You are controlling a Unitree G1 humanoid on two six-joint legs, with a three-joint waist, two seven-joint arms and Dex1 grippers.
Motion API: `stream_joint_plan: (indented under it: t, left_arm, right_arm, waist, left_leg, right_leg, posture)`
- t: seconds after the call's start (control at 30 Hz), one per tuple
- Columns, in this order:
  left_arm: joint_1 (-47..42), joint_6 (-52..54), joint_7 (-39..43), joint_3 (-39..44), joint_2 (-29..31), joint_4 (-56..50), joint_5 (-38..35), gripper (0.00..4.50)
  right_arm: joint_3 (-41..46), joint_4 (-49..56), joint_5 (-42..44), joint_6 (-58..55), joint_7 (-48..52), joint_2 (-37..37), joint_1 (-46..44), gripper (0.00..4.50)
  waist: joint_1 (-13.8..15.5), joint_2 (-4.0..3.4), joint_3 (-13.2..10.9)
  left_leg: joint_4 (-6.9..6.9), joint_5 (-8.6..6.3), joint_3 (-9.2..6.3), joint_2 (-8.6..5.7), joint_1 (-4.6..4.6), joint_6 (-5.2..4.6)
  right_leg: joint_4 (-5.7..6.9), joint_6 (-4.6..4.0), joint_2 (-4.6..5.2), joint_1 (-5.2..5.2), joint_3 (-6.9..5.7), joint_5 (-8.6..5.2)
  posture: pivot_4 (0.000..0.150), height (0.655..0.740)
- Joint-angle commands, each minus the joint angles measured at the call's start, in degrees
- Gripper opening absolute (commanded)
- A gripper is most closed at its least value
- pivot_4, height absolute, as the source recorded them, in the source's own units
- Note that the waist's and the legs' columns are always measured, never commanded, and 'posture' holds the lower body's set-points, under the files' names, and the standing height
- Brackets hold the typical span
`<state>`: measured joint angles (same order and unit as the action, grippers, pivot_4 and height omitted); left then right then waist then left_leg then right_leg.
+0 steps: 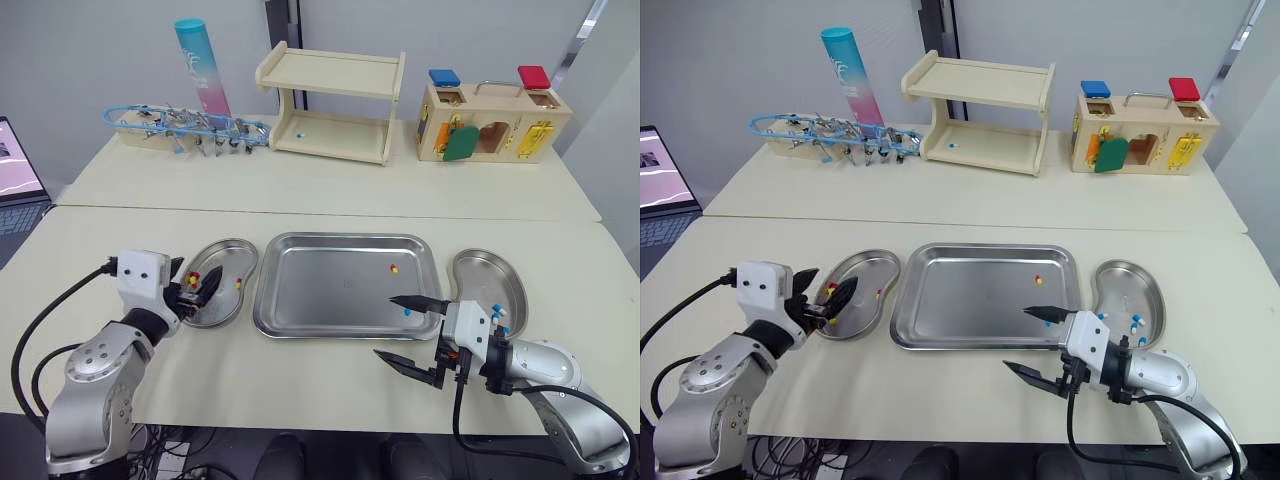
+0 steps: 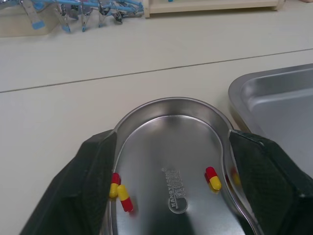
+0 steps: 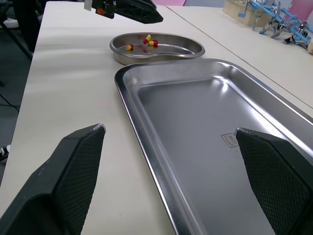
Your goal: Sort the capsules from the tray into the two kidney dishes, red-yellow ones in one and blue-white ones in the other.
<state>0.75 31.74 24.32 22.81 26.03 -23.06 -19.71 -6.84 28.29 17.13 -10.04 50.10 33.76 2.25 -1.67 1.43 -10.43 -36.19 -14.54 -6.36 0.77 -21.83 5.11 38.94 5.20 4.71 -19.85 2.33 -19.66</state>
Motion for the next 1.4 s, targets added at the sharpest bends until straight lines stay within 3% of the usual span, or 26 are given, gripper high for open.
stream_joint_plan:
  t: [0.03, 0.27, 0.43, 0.7, 0.83, 1.03, 1.4]
  left_arm:
    - [1.2, -1.3, 0.3, 2.6, 1.3, -3.1, -1.5, 4.37]
    - [2.4, -1.5, 1.9, 4.7, 2.5, -5.7, -4.9, 4.37]
    - [6.0, -1.8, 5.5, 10.7, 6.0, -5.4, -8.2, 4.37]
    - [17.0, -9.8, 20.1, 26.1, 15.0, 10.8, -9.6, 4.44]
    - [22.1, -16.0, 23.9, 26.0, 15.2, 18.2, -6.5, 4.44]
    - [25.4, -19.6, 25.7, 24.7, 14.0, 21.0, -6.0, 4.44]
    - [31.2, -19.9, 26.8, 25.3, 12.0, 18.5, -7.5, 4.44]
  right_arm:
    - [0.9, 0.5, 1.2, 1.0, 0.5, 0.2, -0.3, 4.5]
    - [0.8, -0.7, 1.2, 1.8, 1.2, 0.2, -1.1, 4.5]
    - [2.7, -1.4, 1.5, 2.0, 1.9, 1.3, -1.5, 4.5]
    - [16.7, -5.9, 5.0, 1.5, 5.3, 9.7, 2.3, 4.5]
    - [23.9, -12.9, 4.7, 4.6, 9.6, 15.0, 4.7, 4.5]
    - [31.7, -29.6, 1.8, 12.6, 16.0, 22.4, 7.0, 4.5]
    - [33.5, -42.0, -0.6, 14.7, 16.3, 24.6, 7.9, 4.5]
  waist:
    - [0.0, 0.0, 0.0]
    - [0.0, 0.0, 0.0]
    - [-0.2, 0.0, 0.0]
    - [-0.1, -0.01, 0.0]
    - [-0.1, 0.0, 0.0]
    - [0.0, 0.04, 0.0]
    - [-0.6, 0.03, 0.0]
  left_leg:
    - [0.0, 0.0, 0.0, 0.0, 0.0, 0.0]
    - [0.0, 0.0, 0.01, 0.0, 0.0, 0.0]
    - [0.05, 0.0, 0.02, 0.0, 0.0, 0.0]
    - [0.09, -0.01, 0.12, 0.0, -0.01, -0.01]
    - [0.1, -0.01, 0.14, 0.01, -0.01, -0.02]
    - [0.1, -0.01, 0.17, 0.02, -0.01, -0.01]
    - [0.14, -0.01, 0.26, 0.04, 0.04, -0.01]
  right_leg:
    - [0.0, 0.0, 0.0, 0.0, 0.01, 0.0]
    - [-0.01, 0.0, 0.0, 0.0, 0.01, 0.0]
    - [-0.01, 0.0, 0.0, -0.05, 0.03, 0.0]
    - [-0.07, -0.02, 0.0, -0.08, 0.07, -0.01]
    - [-0.07, -0.02, 0.01, -0.05, 0.05, -0.01]
    - [-0.08, -0.02, 0.04, 0.0, 0.05, -0.01]
    - [-0.08, -0.04, 0.04, 0.0, 0.11, -0.02]
  posture:
    - [0.15, 0.74]
    - [0.15, 0.74]
    - [0.15, 0.74]
    - [0.15, 0.74]
    - [0.15, 0.74]
    - [0.15, 0.74]
    - [0.15, 0.74]
